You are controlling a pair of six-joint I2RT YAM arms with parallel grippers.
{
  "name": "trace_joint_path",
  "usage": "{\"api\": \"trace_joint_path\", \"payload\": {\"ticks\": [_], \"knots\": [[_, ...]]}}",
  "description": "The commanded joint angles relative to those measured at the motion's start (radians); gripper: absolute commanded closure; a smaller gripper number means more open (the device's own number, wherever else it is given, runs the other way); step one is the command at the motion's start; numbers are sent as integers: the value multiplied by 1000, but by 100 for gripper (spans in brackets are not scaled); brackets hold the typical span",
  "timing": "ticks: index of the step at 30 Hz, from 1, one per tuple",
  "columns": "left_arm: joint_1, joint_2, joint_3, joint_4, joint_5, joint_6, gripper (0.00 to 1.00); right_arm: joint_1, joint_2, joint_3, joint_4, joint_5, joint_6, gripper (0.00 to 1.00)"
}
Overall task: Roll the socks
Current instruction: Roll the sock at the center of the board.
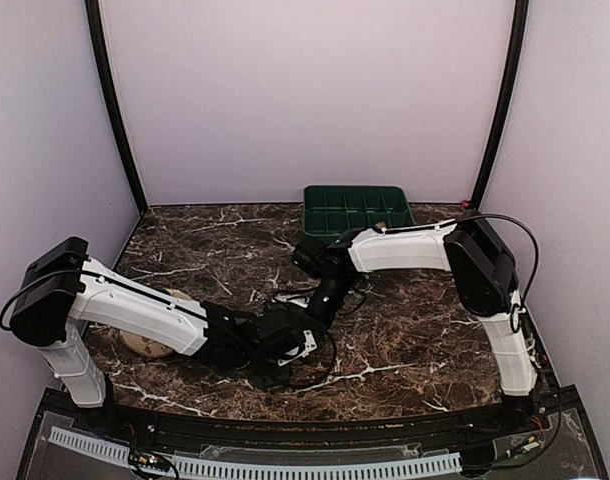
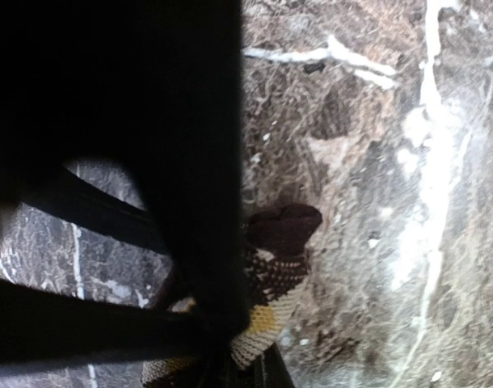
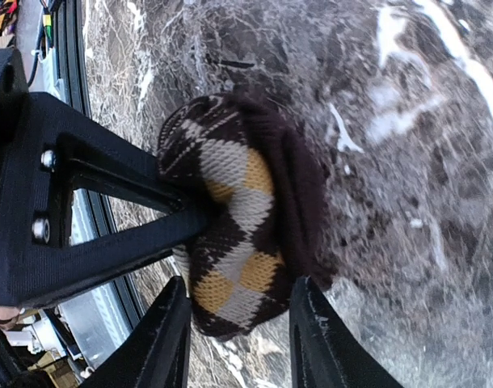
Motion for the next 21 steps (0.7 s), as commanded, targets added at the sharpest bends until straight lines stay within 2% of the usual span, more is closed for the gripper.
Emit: {"api": "trace_joint_path", "payload": {"ticks": [1,15,21], "knots": [[3,52,-36,-139,170,-93,100,-5,-63,-59,46,-12,17,61],[47,44,-43,-169,160,-155,100,-57,-198,-211,127,13,63,59],[81,40,-25,-182,193,-191,100,-97,-257,-232,178,97,116,59]]}}
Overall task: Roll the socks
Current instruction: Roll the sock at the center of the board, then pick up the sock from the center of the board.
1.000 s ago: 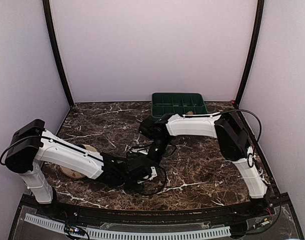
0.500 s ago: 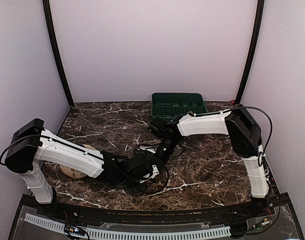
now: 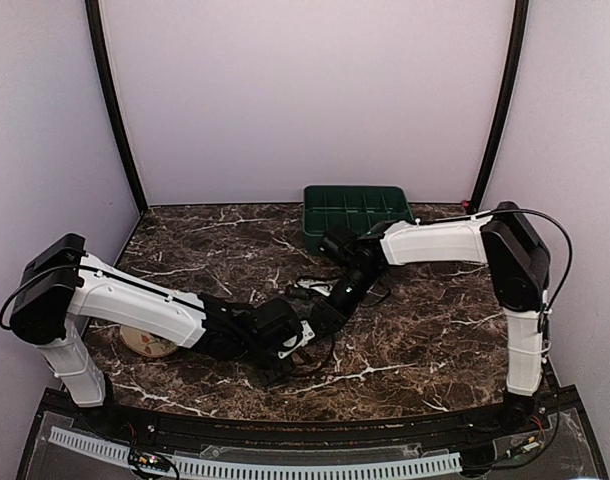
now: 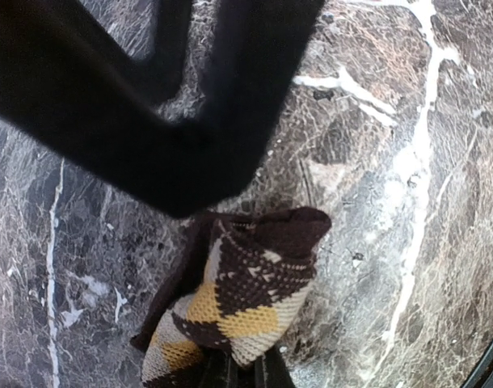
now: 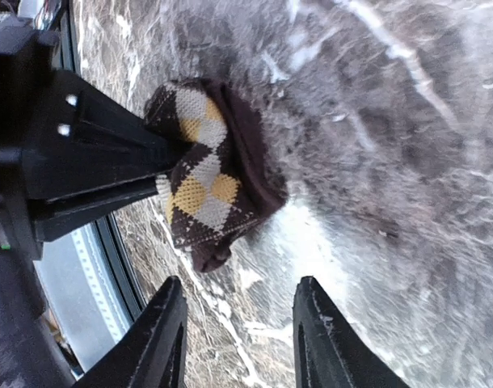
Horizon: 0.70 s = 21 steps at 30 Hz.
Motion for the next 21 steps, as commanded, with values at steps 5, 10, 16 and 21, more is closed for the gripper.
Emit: {"api": "trace_joint_path", "payload": {"ticks": [5,10,16,21], "knots": [[66,22,-29,-157,116,-82,100,-85,-123,5,121,213,131,57],[106,-9,-24,-134,173,-101,100,-161,-155,50,183,389,207,57],[140,-14,-6,-126,209,-98,100,-247,-103,176,178,610,249,57],[170,-15,8,-122,243,-100,100,-317,-40,277,185,786,266,58]]}}
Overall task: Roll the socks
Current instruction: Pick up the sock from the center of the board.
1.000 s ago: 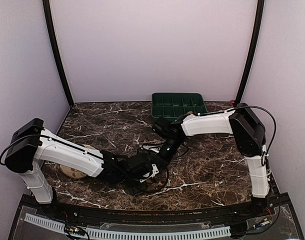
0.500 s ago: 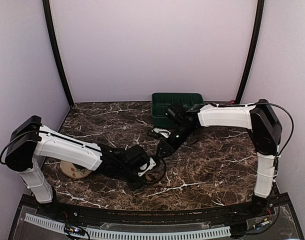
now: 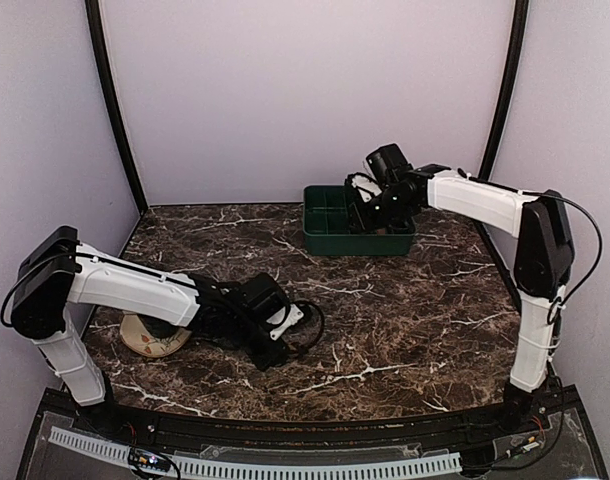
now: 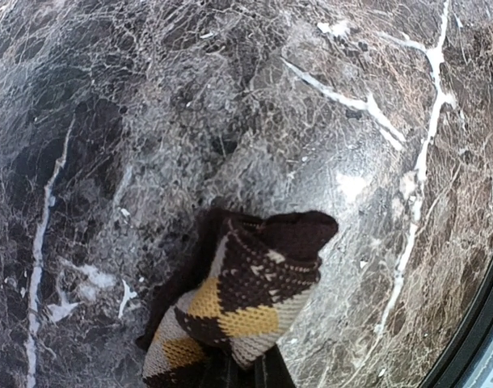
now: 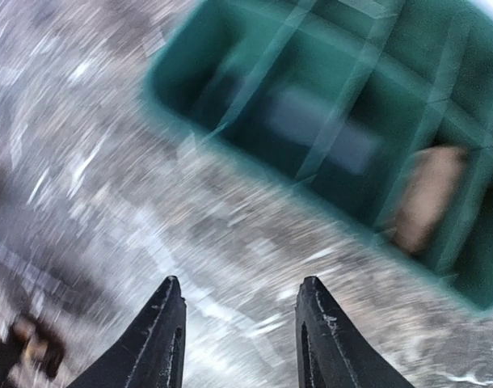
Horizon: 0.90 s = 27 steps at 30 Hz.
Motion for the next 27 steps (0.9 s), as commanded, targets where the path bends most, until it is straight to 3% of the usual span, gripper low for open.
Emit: {"api": "trace_joint_path", "payload": {"ticks": [1,7,13,27], "knots": [[39,5,-3,-104,27,-16,100,-60,73,90,29,211,34,58],[88,-8,32,-114,44,-14,100,-133,246,314,-77,282,20,58],[137,-22,99,-131,59,1,100,-168,352,429,-98,343,21,58],[238,-7,270,-164,61,28,100,-213,396,395,-88,333,24,61]]}}
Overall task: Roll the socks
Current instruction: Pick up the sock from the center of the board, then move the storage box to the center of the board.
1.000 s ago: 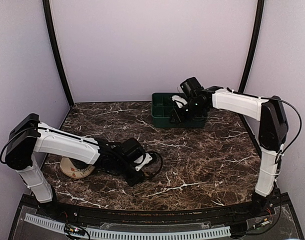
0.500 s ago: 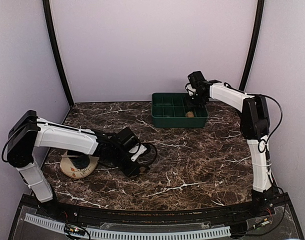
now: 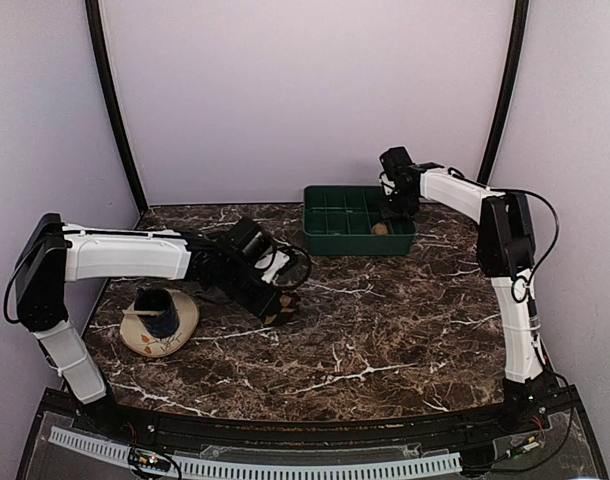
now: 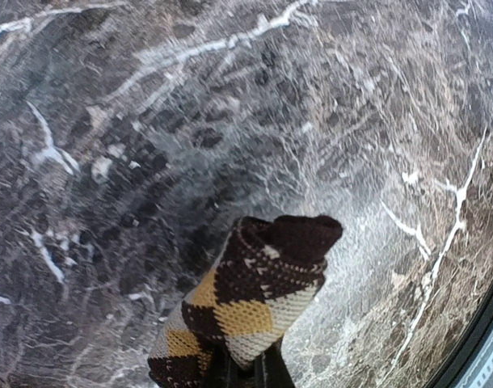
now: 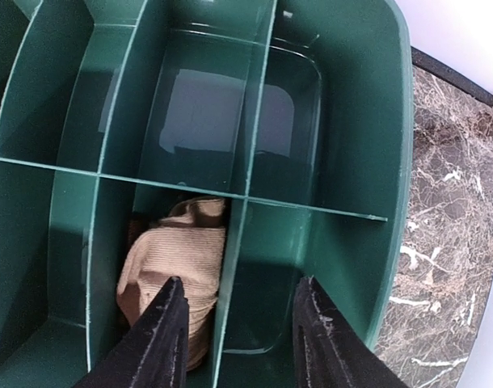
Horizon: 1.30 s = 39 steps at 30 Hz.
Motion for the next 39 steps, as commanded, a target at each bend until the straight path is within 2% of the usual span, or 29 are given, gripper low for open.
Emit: {"api": "trace_joint_path", "payload": {"ticks": [1,4,9,16,21,25,34,39], "knots": [[41,-2,85,-30,7,22,100,-18,33,-1,8,-14,9,63],[64,28,153,-41,2,30,100,-21,48,-5,14,-34,13,74],[108,91,298,-67,2,38,100,-23,72,10,8,-63,19,81],[189,180,509,-96,40,16,100,-23,55,-30,23,-100,34,100],[218,262,674,-140,63,-3,100,-10,18,-106,56,-121,61,100],[235,309,743,-150,112,-58,100,18,-17,-169,78,-114,98,100],[257,314,749,-141,163,-156,100,90,-136,-330,141,-110,241,100],[257,296,690,-99,209,-214,100,139,-219,-466,207,-83,378,100]]}}
